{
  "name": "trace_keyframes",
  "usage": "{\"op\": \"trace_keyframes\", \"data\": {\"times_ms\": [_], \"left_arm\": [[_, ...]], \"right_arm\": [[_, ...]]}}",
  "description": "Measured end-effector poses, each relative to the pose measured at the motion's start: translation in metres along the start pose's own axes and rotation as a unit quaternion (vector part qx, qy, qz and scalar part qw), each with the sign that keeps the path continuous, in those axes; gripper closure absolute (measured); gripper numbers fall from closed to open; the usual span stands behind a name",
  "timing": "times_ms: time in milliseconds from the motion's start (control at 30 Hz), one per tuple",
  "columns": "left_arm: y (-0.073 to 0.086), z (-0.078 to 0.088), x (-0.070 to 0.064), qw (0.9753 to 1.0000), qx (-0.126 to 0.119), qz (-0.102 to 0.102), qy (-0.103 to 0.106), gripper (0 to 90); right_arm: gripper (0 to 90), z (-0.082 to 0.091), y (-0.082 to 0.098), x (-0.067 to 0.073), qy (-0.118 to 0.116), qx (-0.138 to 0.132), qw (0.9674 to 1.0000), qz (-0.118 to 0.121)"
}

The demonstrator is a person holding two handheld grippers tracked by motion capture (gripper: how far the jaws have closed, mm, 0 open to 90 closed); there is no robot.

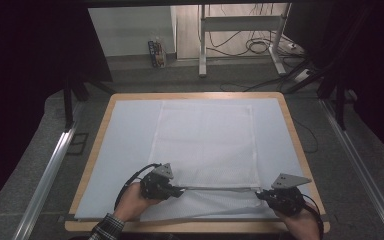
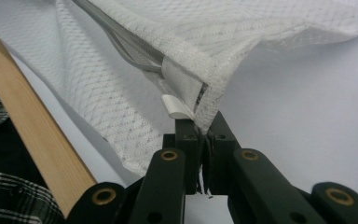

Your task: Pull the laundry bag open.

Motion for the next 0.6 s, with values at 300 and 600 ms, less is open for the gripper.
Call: {"op": "trace_keyframes", "data": {"times_ms": [300, 600], "left_arm": [[0.006, 0.011, 0.000, 1.0000, -0.001, 0.004, -0.009, 87.1], [0.014, 0.026, 0.003, 0.9996, -0.004, 0.011, -0.025, 87.2]], "right_arm": [[85.0, -0.001, 0.000, 0.001, 0.000, 0.002, 1.0000, 0.002], [85.0, 0.001, 0.000, -0.001, 0.003, 0.000, 1.0000, -0.001]]}}
Point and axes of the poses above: each handheld gripper's, and its own axes: z roughly backward along the jaws, y roughly out of its underside, x roughly to its left, the point moved 3 cm from there along -z, roughly forward along the jaws, and after that the axes turned 15 degrees about -x, right-handed, at the moved point
